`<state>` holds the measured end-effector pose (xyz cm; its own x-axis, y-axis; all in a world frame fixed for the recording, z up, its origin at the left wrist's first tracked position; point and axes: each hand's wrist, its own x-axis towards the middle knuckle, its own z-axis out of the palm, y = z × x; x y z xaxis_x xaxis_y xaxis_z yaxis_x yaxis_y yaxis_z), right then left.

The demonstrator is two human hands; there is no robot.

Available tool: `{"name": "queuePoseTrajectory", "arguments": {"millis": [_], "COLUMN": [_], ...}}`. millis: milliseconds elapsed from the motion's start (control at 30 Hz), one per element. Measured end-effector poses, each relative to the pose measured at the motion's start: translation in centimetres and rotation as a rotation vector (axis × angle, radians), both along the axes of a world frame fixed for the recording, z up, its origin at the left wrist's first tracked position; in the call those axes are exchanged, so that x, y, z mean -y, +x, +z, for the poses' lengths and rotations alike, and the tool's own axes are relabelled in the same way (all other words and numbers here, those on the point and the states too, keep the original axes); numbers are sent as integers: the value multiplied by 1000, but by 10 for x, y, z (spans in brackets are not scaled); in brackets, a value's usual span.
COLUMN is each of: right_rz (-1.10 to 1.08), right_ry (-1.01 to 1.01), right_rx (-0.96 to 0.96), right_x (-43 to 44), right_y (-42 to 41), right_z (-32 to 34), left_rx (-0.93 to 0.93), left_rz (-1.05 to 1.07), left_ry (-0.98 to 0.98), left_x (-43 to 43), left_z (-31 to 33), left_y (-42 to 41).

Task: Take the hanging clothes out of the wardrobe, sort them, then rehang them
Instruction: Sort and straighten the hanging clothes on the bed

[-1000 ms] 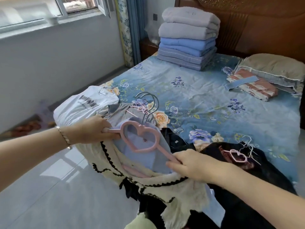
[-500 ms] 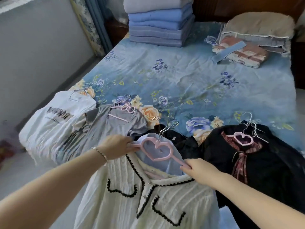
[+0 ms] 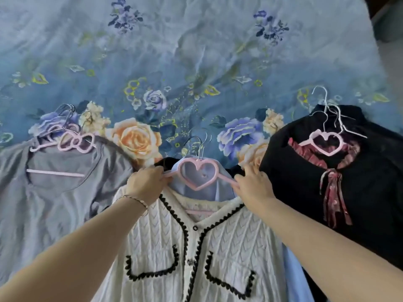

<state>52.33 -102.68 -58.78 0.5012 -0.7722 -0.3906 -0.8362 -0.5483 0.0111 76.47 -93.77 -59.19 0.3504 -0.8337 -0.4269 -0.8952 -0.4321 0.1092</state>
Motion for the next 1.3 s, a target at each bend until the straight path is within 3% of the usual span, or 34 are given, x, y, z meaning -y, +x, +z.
{"name": "queuePoseTrajectory", "arguments": {"millis": [100,167,233,300,367,433,533,700,833,933,1000,1100,1200,1300], "right_rz": [-57,-154,-263,-361,-260,-126,-14,-111,-176,-289,-415,-448,-481,-467], "right_ry": [-3,133,333,410,393,217,23,129,558,705,583,261,180,160], "right_rx": [11,-19,-4,55,69,123,150,252,310,360,411,204,4,-68], "right_x": [12,17,22,22,17,7,-8,-33,-19,11,42,109,167,199], "right_y": [7,7,6,1,-5,-16,-34,-68,-118,-161,-192,-235,-257,-260], "right_z": [-46,-72,-85,-81,-67,-49,-14,37,78,94,77,35,1,-24], "left_rx": [-7,-50,-48,-61,-164,-328,-572,-512,-422,-328,-276,-184,-119,-122], "left_rz": [-52,-19,-11,-83,-137,-92,-12,115,149,80,85,130,149,205], "left_ry": [92,97,-41,-150,-6,200,237,-7,-257,-301,-317,-308,-279,-212], "left_x": [23,33,38,43,50,60,65,40,31,42,52,63,70,76], "left_z": [-43,-64,-75,-79,-80,-69,-43,21,69,79,77,67,55,47], "left_y": [1,-3,-10,-21,-31,-34,-33,-68,-120,-154,-172,-190,-202,-209]}}
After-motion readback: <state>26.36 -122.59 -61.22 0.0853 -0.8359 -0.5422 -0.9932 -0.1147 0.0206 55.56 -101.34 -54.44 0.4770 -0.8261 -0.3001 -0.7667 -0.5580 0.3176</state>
